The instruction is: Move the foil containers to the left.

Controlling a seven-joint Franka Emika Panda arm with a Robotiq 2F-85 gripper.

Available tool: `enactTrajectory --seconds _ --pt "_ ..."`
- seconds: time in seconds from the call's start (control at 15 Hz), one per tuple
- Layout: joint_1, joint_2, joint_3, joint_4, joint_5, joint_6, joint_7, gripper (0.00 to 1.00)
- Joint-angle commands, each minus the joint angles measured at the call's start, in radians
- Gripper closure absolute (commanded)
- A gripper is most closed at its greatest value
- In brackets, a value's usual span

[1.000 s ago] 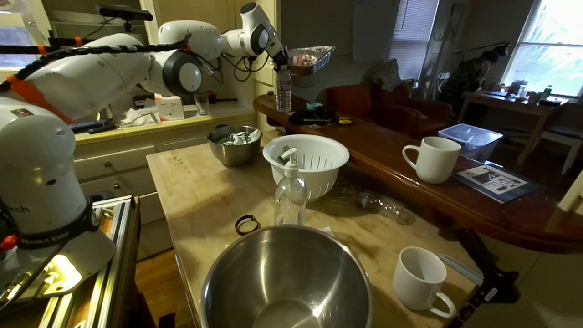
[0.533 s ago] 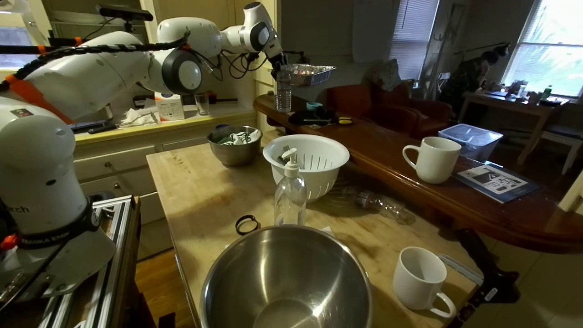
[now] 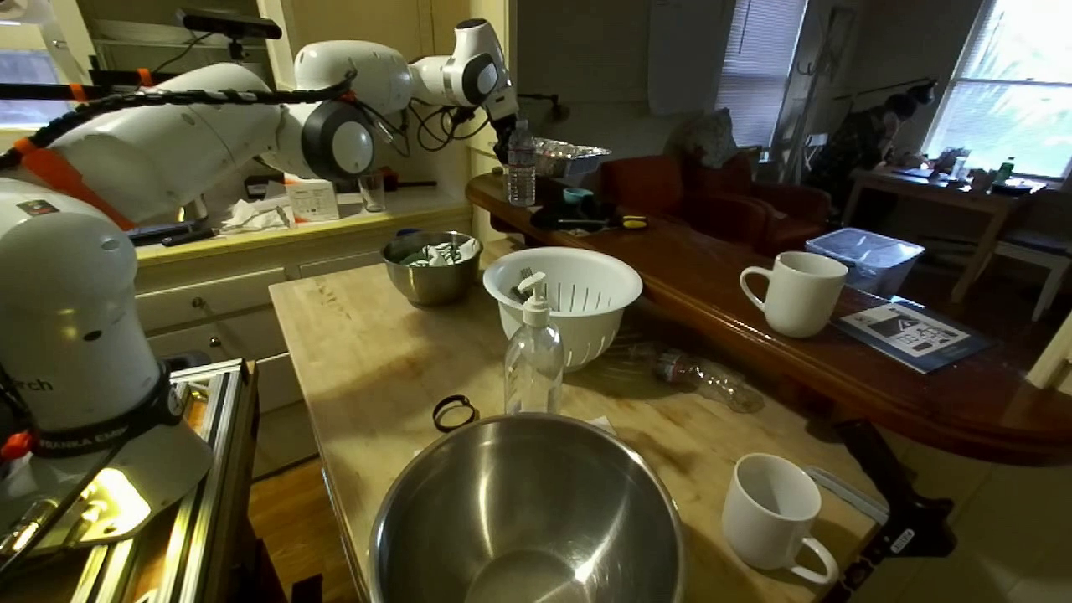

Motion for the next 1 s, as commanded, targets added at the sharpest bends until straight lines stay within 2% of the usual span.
enactTrajectory --seconds 0.0,0.67,0.73,0.8,0.93 --pt "-0.003 0.021 0.032 0.020 0.036 -0.047 -0.003 0.96" --pt "0.007 0.034 0.080 0.015 0.074 -0.133 0.004 0.96" --pt "0.007 0.032 0.079 0.014 0.076 -0.140 0.009 0.61" --pt "0.007 0.031 0.078 0.014 0.076 -0.148 0.012 0.60" --pt "0.010 0.029 0.074 0.016 0.072 -0.164 0.014 0.47"
